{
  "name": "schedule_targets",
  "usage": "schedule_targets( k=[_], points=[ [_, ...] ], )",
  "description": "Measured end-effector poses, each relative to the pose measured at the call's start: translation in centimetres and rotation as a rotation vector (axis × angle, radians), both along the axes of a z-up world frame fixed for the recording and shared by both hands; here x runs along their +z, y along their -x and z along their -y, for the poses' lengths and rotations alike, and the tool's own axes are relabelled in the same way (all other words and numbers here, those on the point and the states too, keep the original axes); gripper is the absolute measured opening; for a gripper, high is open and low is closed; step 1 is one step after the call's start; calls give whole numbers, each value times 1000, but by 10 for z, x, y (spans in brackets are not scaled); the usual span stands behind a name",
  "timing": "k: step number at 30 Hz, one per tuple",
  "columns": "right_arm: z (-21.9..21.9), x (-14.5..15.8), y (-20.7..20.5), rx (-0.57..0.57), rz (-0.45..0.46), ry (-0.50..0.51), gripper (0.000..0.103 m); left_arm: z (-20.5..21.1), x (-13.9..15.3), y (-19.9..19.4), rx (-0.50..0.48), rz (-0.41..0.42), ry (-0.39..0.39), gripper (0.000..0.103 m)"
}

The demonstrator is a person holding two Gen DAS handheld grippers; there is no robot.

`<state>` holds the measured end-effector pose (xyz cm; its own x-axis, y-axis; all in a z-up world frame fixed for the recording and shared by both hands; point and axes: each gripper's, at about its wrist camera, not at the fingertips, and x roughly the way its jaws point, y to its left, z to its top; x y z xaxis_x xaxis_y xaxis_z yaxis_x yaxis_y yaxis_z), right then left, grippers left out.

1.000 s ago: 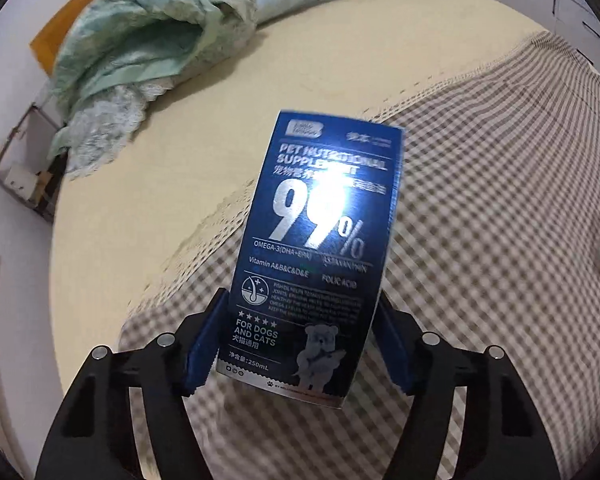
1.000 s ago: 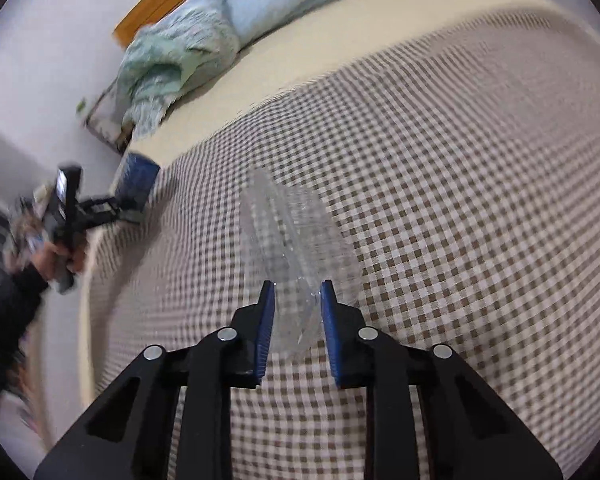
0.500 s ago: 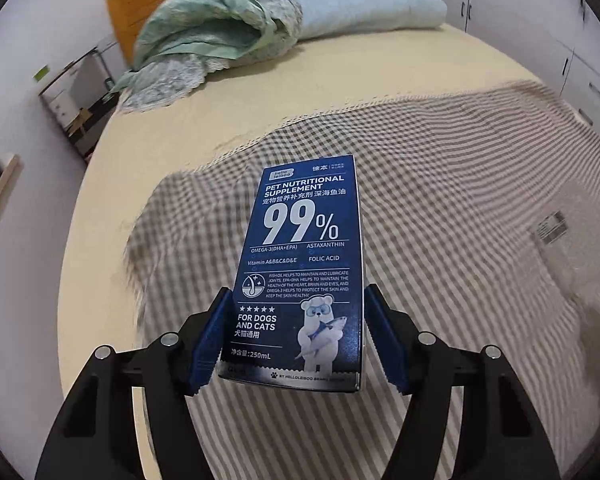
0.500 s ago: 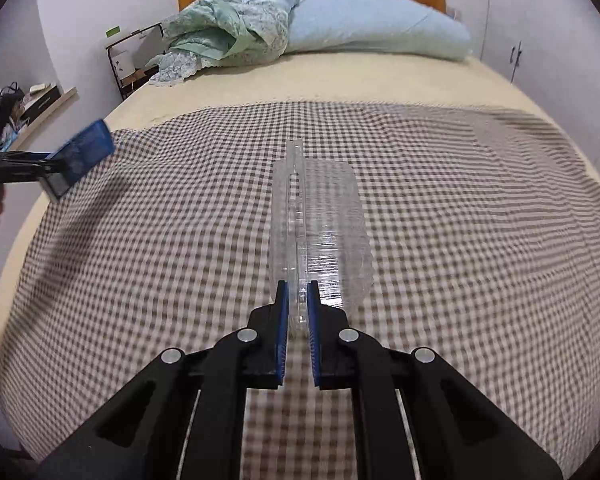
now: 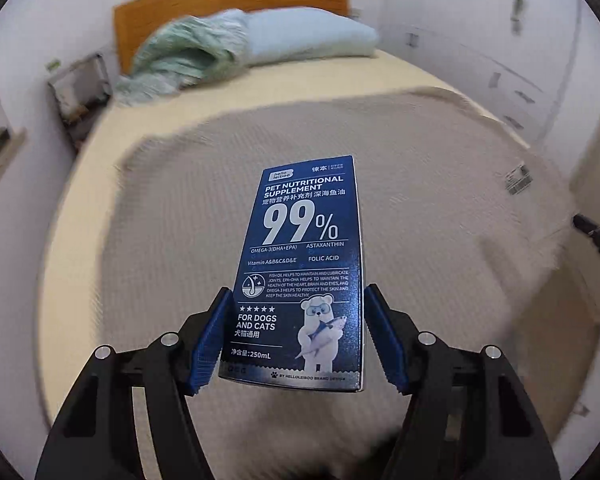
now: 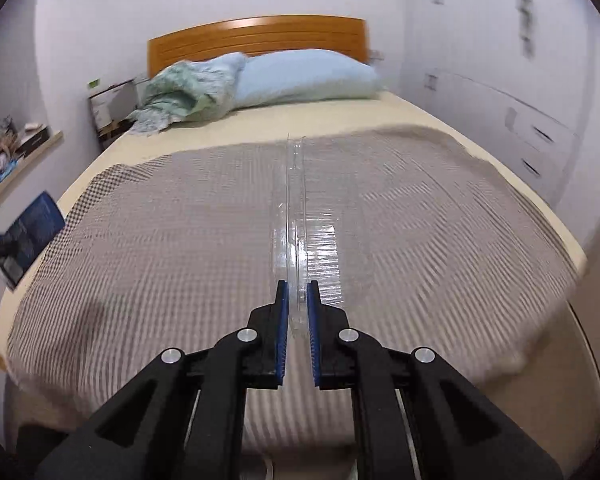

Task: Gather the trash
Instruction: 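Lift the blue box with the left tool while the right tool lifts the clear tray, then carry the blue box and clear tray to the wastebasket with both tools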

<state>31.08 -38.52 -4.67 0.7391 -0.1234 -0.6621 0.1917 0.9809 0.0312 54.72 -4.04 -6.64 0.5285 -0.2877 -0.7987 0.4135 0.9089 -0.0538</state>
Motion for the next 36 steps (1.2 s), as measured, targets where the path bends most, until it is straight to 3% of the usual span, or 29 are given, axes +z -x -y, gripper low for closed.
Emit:
schedule_targets(
  k=[5, 9, 12, 20, 25, 29, 30, 31, 34, 36],
  points=[
    [35, -17, 123, -138, -25, 35, 9, 57, -9, 92, -100, -12, 80, 64],
    [77, -62, 193, -259, -92, -32, 10, 107, -26, 137, -152, -23, 139, 64],
    [99, -120, 222, -296, -171, -124, 10, 146, -46, 164, -195, -71, 164, 64],
    [142, -261, 195, -353, -259, -451, 10, 204, -103, 193, -203, -193, 147, 64],
    [155, -336, 138, -339, -278, -476, 10, 223, -129, 202, -203, -228, 80, 64],
    [175, -400, 131, -337, -302, -747, 10, 247, -141, 205, -231, -234, 23, 64],
    [184, -420, 137, -339, -296, -892, 11, 252, -143, 205, -237, -238, 19, 64],
    [189, -433, 143, -348, -294, -975, 11, 258, -146, 204, -249, -247, 15, 64],
    [210, -477, 170, -456, -363, -1114, 13, 278, -158, 202, -282, -261, -9, 64],
    [216, -494, 182, -528, -446, -1120, 16, 292, -167, 202, -302, -274, -28, 64]
  ],
)
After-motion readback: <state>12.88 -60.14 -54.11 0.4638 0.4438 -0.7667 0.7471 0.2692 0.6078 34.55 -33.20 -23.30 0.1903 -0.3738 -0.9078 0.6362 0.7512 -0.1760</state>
